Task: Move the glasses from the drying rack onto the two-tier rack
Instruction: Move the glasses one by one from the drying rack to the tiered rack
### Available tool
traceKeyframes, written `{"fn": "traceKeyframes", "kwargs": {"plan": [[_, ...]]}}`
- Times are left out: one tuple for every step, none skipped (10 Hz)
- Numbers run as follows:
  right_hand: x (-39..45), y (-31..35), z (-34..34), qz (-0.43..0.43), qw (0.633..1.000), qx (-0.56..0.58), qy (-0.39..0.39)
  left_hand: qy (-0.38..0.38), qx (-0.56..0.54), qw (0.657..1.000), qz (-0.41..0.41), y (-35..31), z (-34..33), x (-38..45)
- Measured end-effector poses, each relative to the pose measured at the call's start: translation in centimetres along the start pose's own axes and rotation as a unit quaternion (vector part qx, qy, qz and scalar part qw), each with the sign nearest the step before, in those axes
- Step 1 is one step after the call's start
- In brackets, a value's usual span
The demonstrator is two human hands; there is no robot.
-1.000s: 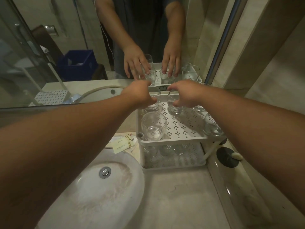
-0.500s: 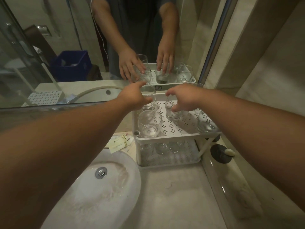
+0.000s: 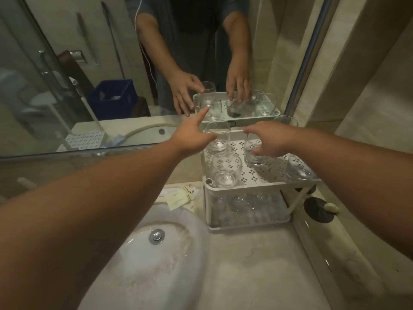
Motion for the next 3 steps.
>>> {"fn": "traceKeyframes", "kwargs": {"plan": [[-0.8,1.2,1.9,0.014,0.998,0.021,-0.052,-0.034,0.019,0.999,-0.002,-0.1,2.2,-0.9],[-1.0,2.9,4.2,0.025,0.989,0.069,-0.125,-0.090,-0.058,0.994,0.010,0.7,4.9,-1.8],[-0.9,6.2,6.1,0.047,0.978,0.086,-0.183,-0.144,-0.199,0.966,0.076,2.8,7.0,-3.7]]}}
Point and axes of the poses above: each hand's wrist, its own x-axis towards the middle knuckle, its own z-axis out of the back of the hand, y = z × x, the point moved 7 cm from there along x, towards the middle knuckle, and after that the axes turned 9 degrees about x, right-handed, at the moved point
